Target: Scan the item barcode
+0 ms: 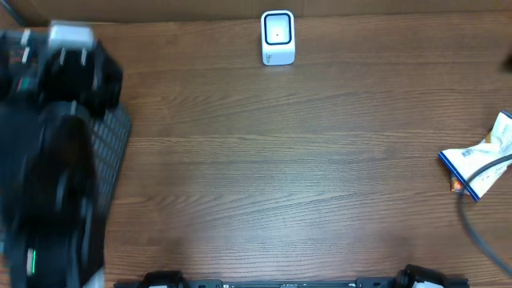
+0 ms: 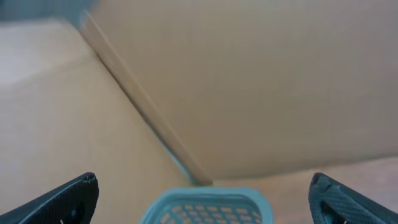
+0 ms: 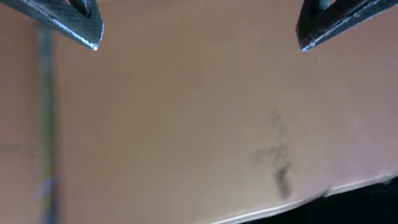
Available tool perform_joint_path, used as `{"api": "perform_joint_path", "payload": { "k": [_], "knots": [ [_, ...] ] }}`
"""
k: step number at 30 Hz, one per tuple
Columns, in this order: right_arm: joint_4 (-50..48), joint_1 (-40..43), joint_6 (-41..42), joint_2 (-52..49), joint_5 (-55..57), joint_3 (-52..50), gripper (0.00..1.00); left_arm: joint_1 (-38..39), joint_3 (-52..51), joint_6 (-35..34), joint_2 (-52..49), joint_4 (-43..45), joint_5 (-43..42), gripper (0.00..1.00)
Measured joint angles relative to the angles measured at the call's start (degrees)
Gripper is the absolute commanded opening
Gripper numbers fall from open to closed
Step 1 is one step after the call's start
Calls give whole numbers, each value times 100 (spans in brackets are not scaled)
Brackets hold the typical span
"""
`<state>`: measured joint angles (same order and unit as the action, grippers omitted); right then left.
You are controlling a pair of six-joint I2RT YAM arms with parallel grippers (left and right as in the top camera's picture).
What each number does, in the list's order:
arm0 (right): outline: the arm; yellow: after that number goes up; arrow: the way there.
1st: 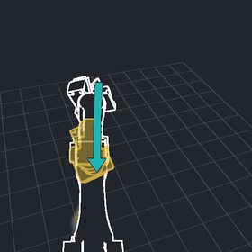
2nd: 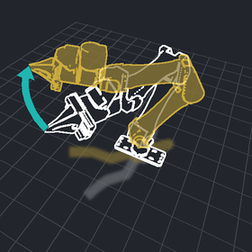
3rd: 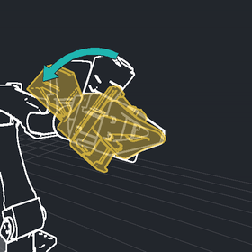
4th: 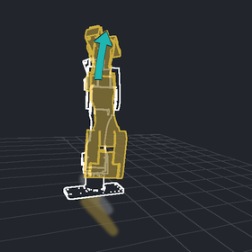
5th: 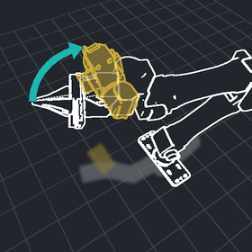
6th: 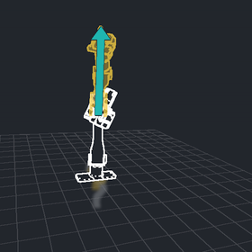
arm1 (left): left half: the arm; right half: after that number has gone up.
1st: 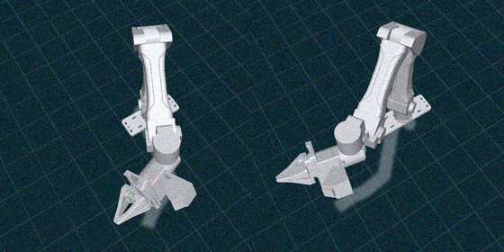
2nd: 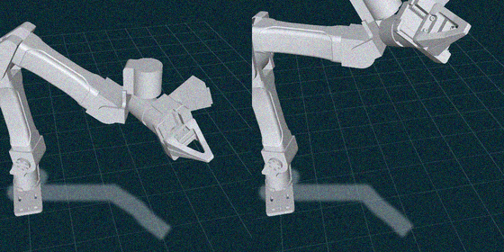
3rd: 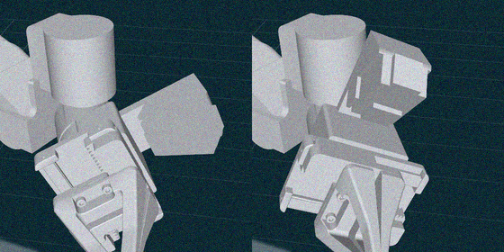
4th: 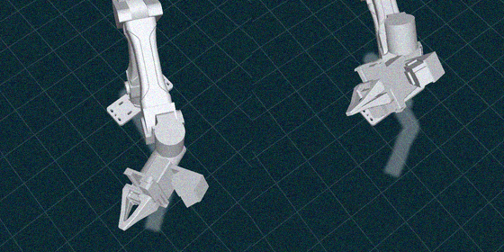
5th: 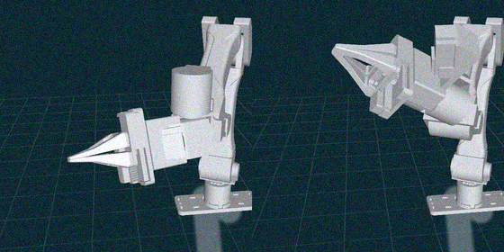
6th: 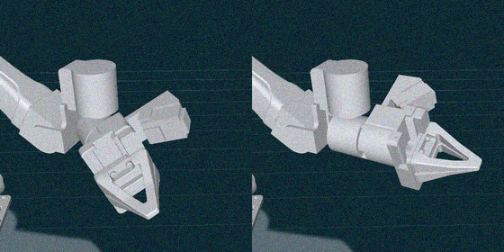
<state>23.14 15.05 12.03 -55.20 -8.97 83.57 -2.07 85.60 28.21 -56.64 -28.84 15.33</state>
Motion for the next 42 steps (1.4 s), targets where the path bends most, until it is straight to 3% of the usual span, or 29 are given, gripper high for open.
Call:
{"api": "perform_joint_path", "payload": {
  "k": [7,14,21,31,36,42],
  "knots": [
    [-1475,-433,28,1847,-122,-2457,100,-452,-1384,7,2470,437,-1419,100],
    [-1657,-433,452,3287,-284,-2538,100,-1161,-2378,-125,4100,479,-2114,100],
    [-914,-476,599,3519,-525,-2586,100,-868,-2363,-691,4557,660,-2922,100],
    [-133,-1279,575,5499,-632,-2483,100,-767,-2367,-951,4942,673,-3585,100],
    [-402,-1381,570,5499,-562,-2564,100,-763,-2361,-1290,5521,708,-3665,100],
    [-1886,-1156,463,5499,-479,-3952,100,-728,-2354,-1375,5606,1038,-3703,100]
  ]
}}
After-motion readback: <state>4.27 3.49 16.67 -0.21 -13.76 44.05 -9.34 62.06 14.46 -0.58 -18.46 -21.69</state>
